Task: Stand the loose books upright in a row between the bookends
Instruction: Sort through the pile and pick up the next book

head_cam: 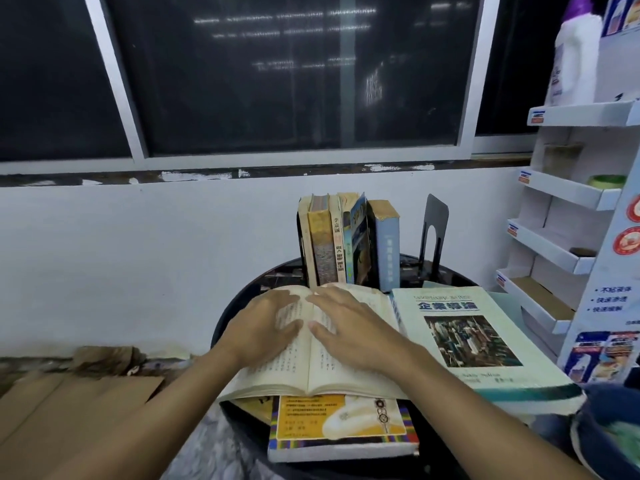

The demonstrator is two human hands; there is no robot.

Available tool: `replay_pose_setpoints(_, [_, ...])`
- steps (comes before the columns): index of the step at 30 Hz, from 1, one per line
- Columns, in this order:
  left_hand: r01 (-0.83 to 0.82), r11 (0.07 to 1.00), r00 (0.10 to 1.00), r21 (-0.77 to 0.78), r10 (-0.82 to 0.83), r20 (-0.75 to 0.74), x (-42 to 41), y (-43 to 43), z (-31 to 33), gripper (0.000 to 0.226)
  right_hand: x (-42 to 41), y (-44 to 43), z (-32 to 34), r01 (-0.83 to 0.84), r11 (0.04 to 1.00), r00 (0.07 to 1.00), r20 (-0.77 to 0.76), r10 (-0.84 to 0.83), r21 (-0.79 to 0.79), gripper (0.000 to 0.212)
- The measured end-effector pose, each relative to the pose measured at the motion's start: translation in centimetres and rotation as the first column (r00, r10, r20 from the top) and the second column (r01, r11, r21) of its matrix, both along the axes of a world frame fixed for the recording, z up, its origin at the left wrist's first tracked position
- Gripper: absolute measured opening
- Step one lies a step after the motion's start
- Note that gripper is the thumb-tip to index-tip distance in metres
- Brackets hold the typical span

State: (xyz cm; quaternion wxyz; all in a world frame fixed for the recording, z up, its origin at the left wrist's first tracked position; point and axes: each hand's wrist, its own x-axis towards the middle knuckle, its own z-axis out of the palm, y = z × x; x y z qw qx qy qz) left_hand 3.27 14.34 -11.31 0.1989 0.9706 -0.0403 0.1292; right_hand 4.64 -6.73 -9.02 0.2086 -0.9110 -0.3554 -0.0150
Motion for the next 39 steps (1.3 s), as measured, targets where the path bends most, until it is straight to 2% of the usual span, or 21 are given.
replay_pose_setpoints(8, [-0.034,0.997,0.999,-0.073,0.034,-0.006,-0.7,0.4,-1.8,0.052,0.2,-0.2,-1.6,0.014,0.996,0.999,-0.032,-0.017,-0.092,0.061])
replay_pose_setpoints(13, [-0.019,0.994,1.000,-0.111,0.017,-0.014,-1.2,0.6,-2.4,0.054,0.2,-1.0,-2.0,0.034,0.995,0.997,-0.065,-0.040,-0.096,0.063])
replay_pose_setpoints(18, [-0.093,0.984,0.995,-0.154,0.086,-0.050,-1.8,1.6,-2.8,0.059,0.2,-2.0,-1.6,0.067,0.988,0.992,-0.097,-0.081,-0.142,0.066])
replay_pose_setpoints(32, [-0.238,0.953,0.935,-0.189,0.172,-0.309,-2.5,4.4,-2.0,0.078,0.9,-4.8,-2.1,0.019,0.983,0.992,-0.117,-0.041,-0.183,0.073])
replay_pose_setpoints(34, [-0.234,0.945,0.940,-0.227,0.161,-0.299,-2.6,4.5,-1.9,0.080,0.9,-4.8,-2.2,0.016,0.984,0.992,-0.123,-0.038,-0.178,0.073])
replay_pose_setpoints(39, [-0.219,0.922,0.972,-0.319,0.176,-0.157,-3.0,5.0,-1.0,0.075,0.8,-4.9,-1.7,0.018,0.988,0.991,-0.131,-0.038,-0.152,0.073])
